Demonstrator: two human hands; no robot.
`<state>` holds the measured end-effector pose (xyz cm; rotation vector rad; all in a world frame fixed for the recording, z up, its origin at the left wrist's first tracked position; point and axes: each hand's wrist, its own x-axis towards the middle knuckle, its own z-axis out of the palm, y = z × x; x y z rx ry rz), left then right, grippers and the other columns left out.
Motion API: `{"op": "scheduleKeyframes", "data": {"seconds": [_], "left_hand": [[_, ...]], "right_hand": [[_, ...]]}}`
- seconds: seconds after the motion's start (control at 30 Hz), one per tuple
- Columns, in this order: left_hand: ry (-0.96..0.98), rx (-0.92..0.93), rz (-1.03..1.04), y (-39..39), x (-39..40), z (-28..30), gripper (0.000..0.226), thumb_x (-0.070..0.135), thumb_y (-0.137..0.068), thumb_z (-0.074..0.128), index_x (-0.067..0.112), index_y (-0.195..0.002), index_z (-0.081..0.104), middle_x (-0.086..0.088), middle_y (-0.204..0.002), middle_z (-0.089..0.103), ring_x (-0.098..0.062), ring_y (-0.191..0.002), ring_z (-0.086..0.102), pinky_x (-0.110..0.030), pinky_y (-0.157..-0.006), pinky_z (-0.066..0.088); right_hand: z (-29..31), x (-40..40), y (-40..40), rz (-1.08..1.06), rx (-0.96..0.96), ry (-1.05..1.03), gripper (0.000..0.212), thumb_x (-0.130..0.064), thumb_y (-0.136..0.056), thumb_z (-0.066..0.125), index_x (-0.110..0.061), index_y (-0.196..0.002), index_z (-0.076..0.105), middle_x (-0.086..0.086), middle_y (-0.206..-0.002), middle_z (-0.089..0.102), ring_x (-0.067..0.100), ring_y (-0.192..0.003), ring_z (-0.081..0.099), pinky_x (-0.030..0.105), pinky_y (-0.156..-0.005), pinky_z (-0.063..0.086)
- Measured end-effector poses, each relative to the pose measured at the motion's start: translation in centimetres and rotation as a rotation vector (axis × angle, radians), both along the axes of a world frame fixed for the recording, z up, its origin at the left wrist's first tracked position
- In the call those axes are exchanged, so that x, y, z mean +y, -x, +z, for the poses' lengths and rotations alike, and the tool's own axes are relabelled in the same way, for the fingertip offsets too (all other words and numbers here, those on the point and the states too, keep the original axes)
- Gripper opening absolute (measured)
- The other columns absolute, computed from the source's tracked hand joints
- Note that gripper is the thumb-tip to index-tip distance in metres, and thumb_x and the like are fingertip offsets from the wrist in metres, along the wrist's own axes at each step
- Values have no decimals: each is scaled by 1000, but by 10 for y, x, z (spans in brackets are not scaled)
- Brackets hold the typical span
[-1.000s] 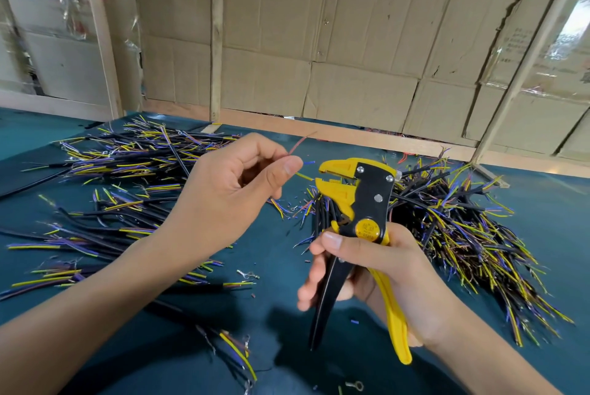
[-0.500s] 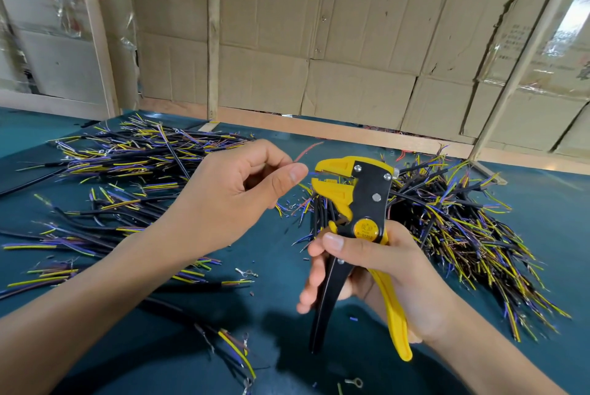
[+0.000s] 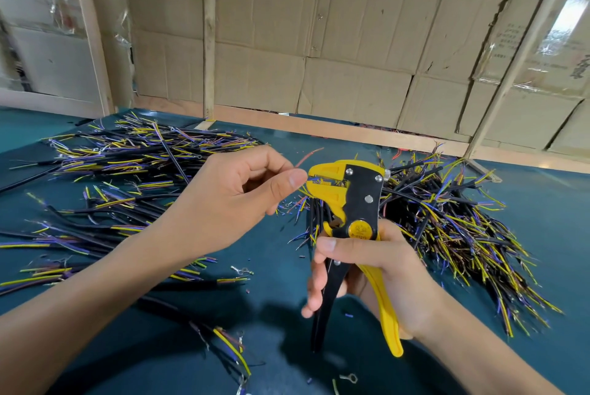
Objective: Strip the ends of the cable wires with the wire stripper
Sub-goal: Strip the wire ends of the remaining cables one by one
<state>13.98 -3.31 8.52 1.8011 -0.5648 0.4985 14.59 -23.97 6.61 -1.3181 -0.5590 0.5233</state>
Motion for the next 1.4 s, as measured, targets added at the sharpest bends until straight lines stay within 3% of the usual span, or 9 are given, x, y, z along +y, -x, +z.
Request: {"op": "scheduleKeyframes", "data": {"seconds": [0.47,0.57,0.63,0.77,0.9,1.0,1.13,1.4], "left_hand": [[-2,27,-7,2,-3,2,28,42,-90,62,32,-65,55,7,-52,54,-2,-36,35,-11,-41,28],[-13,6,5,1,-2,2,28,42,-91,63,33,-66,56,7,-54,56,-2,-37,36,-11,-42,29],[-21,-21,25,0,-1,1,25,44,-90,62,33,-69,57,6,-56,57,-4,-40,36,-13,-44,29],[-200,-223,232,-3,5,-4,16,36,-95,60,22,-88,63,6,-62,60,-10,-51,48,-17,-52,36],[-414,-465,379,-4,12,-3,10,21,-97,59,13,-101,64,6,-69,57,-14,-62,50,-26,-63,42],[-484,-574,419,-4,12,-4,11,13,-95,63,9,-104,69,2,-83,64,-14,-74,57,-22,-72,45],[-506,-639,478,-3,11,-2,12,7,-94,66,6,-104,72,1,-78,59,-9,-72,47,-9,-72,37],[-469,-656,473,-2,7,-5,13,9,-95,65,6,-105,73,-5,-79,63,-20,-69,55,-20,-70,43]], "right_hand": [[1,-1,0,-45,-31,53,17,-18,-69,71,-3,-64,64,21,-57,56,35,-46,60,54,-60,52],[1,2,2,-128,14,35,18,-15,-62,68,-4,-53,56,17,-47,48,28,-35,48,37,-45,49],[1,4,3,-172,34,10,18,-13,-62,65,-5,-51,53,15,-45,45,26,-33,44,33,-41,46],[4,4,0,-108,84,-82,15,-13,-74,66,1,-72,65,23,-64,56,37,-54,60,51,-60,56],[7,-3,-2,-68,98,-107,16,-13,-77,64,3,-75,67,25,-67,57,40,-59,61,52,-63,56],[7,-2,1,-6,75,-67,18,-15,-74,70,3,-78,67,25,-69,59,40,-60,63,52,-64,56],[6,0,3,8,61,-51,17,-14,-76,70,3,-79,69,25,-68,60,40,-60,64,53,-65,56],[4,1,3,-26,67,-50,20,-16,-74,71,3,-81,70,27,-70,59,41,-62,64,54,-67,56]]}}
